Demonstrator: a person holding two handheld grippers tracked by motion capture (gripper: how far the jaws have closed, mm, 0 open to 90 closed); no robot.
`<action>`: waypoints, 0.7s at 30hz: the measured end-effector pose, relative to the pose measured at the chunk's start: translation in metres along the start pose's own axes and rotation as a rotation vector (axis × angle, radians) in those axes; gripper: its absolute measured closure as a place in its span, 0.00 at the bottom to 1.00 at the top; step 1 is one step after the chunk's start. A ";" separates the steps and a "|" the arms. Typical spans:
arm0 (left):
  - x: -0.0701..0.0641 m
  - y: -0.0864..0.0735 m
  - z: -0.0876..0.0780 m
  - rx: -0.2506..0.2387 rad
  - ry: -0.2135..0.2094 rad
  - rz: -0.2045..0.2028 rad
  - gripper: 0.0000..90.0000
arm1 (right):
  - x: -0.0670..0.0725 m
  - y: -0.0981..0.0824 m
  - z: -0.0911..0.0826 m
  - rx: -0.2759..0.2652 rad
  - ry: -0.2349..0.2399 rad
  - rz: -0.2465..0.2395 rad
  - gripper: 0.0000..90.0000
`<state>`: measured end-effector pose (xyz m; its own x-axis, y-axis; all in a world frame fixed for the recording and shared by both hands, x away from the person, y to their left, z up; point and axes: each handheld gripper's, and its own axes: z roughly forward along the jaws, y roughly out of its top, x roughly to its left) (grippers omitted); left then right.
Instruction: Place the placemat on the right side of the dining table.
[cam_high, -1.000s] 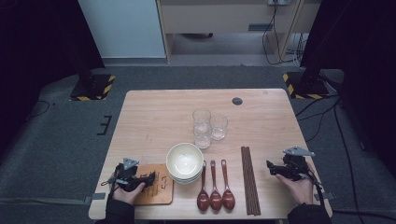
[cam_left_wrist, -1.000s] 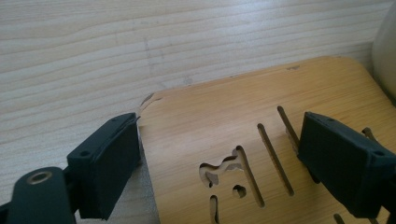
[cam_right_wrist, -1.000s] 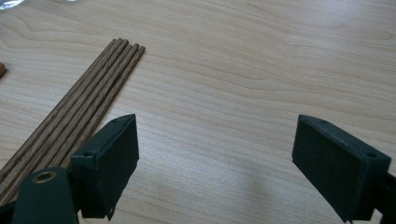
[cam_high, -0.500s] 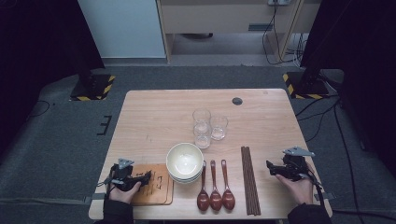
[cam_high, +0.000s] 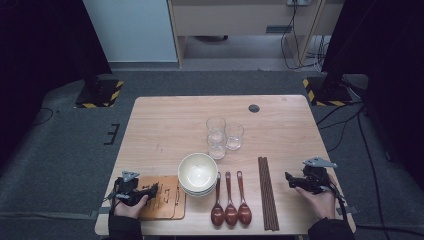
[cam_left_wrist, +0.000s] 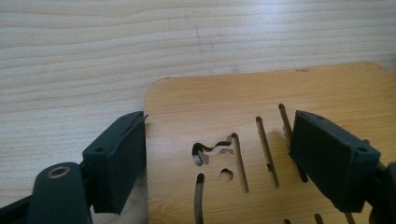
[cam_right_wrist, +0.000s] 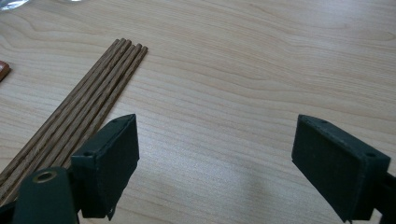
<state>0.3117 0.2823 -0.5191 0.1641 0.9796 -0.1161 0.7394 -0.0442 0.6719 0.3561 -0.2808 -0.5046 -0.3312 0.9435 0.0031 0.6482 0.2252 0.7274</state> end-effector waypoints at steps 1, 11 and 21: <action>0.000 0.000 0.000 0.000 0.000 0.000 0.21 | 0.000 0.000 0.000 0.000 0.000 0.000 0.17; 0.016 -0.001 -0.022 -0.079 -0.019 -0.044 0.31 | 0.000 0.000 0.000 -0.002 0.003 -0.010 0.18; 0.024 -0.007 -0.030 -0.046 -0.014 -0.030 0.44 | 0.001 0.000 -0.001 -0.005 0.015 -0.011 0.20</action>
<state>0.2913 0.3120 -0.5047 0.1520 0.9774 -0.1470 0.7134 -0.0055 0.7008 0.3554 -0.2803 -0.5043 -0.3488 0.9372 0.0051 0.6408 0.2345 0.7310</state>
